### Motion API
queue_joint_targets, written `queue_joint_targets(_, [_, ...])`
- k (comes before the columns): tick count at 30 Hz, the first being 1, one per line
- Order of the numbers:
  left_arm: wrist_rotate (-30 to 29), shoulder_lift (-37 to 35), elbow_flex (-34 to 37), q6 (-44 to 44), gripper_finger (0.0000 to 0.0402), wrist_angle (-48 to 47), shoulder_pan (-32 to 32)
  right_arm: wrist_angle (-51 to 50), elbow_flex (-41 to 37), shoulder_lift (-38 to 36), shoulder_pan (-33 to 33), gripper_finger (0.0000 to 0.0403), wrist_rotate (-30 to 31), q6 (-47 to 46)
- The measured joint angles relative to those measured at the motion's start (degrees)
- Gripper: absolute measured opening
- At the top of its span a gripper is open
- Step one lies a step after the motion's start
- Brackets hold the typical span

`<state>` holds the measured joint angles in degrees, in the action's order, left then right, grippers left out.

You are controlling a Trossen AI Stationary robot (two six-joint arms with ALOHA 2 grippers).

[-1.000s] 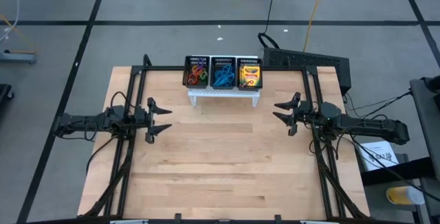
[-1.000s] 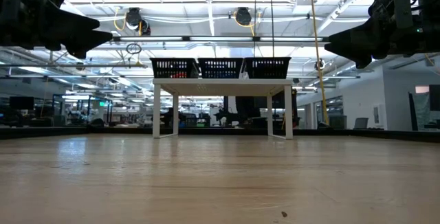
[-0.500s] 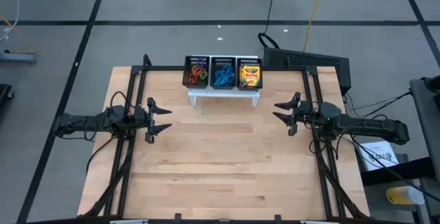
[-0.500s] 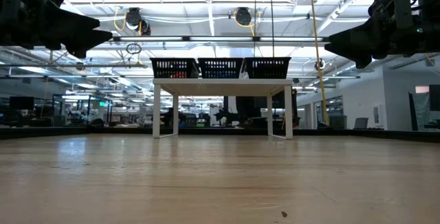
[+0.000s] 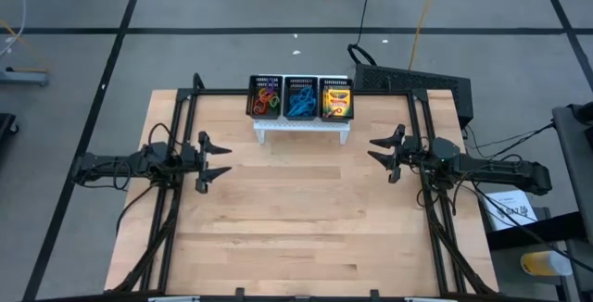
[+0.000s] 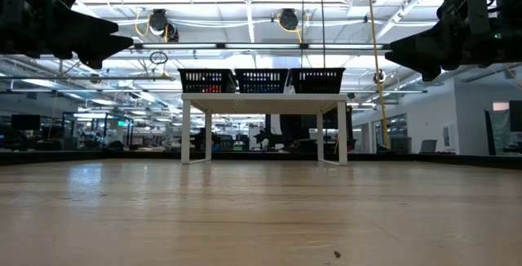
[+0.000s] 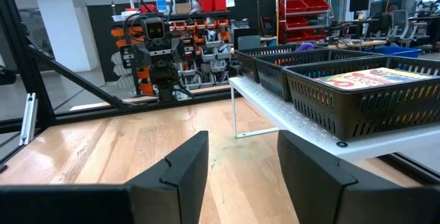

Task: Pick & Place Office Desk Supplies
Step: Return to Home Position

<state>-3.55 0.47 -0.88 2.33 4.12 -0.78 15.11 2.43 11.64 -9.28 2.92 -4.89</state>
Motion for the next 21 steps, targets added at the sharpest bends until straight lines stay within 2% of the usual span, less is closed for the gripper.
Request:
queue_joint_targets(11, [0.00,0.00,-0.04,0.00,0.0268,0.00,-0.01,0.01,0.00,0.00,0.00,0.0164,0.01,-0.02])
queue_joint_targets(21, [0.00,0.00,-0.04,0.00,0.0251,0.00,-0.02,0.00,-0.01,0.00,0.00,0.0164,0.02,-0.02])
